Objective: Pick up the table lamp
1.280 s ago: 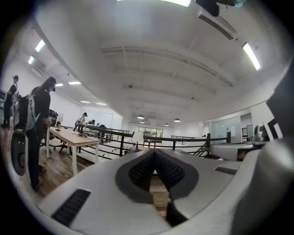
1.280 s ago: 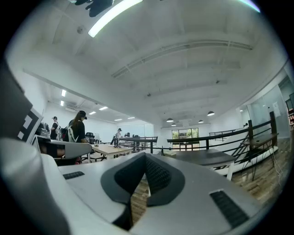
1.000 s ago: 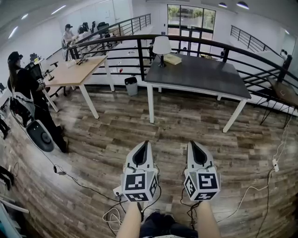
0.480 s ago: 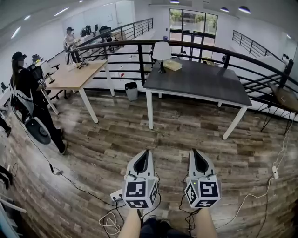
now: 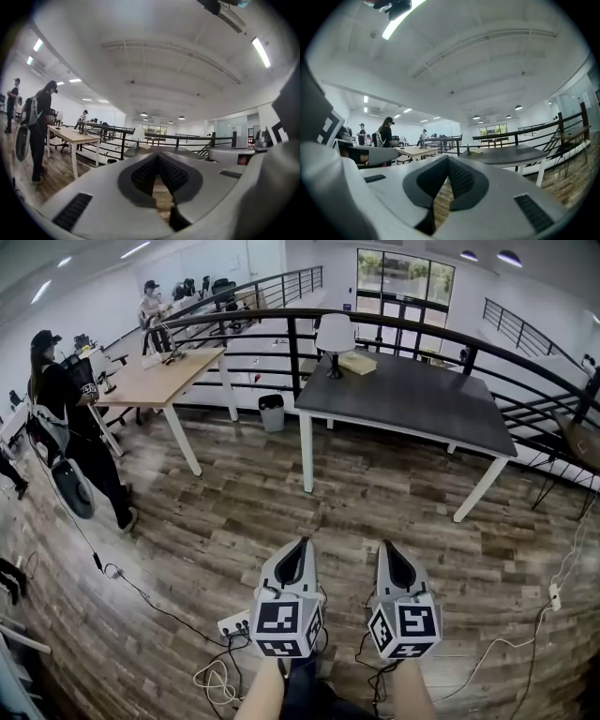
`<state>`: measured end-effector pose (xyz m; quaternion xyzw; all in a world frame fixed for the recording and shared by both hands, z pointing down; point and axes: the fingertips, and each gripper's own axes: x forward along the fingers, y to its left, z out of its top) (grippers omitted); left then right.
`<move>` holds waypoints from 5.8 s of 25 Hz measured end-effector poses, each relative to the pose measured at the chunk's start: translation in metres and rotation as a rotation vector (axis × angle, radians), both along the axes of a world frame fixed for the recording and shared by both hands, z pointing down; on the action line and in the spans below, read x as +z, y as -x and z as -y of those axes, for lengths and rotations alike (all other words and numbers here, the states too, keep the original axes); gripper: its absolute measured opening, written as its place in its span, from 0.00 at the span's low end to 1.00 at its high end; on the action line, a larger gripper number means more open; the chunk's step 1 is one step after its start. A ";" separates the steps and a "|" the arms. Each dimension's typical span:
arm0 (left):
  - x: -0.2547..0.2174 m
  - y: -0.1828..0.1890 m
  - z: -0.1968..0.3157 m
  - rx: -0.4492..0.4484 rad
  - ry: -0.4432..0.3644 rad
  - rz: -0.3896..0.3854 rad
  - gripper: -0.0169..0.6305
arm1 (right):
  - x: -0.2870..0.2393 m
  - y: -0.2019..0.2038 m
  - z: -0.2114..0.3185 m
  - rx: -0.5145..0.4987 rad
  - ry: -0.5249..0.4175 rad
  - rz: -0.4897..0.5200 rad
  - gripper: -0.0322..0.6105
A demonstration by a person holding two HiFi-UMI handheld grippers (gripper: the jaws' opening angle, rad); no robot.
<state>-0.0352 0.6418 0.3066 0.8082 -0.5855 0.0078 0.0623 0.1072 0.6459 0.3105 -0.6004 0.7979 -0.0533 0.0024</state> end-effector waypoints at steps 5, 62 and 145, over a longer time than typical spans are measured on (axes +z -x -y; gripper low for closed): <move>0.008 0.002 0.029 -0.003 0.011 -0.008 0.09 | 0.007 0.002 0.025 -0.001 0.007 -0.007 0.09; 0.028 -0.025 0.544 -0.080 0.062 -0.002 0.09 | 0.035 -0.005 0.554 -0.136 0.081 0.017 0.09; 0.116 -0.009 1.000 0.066 0.288 -0.565 0.13 | 0.170 0.030 1.026 -0.219 0.265 -0.034 0.09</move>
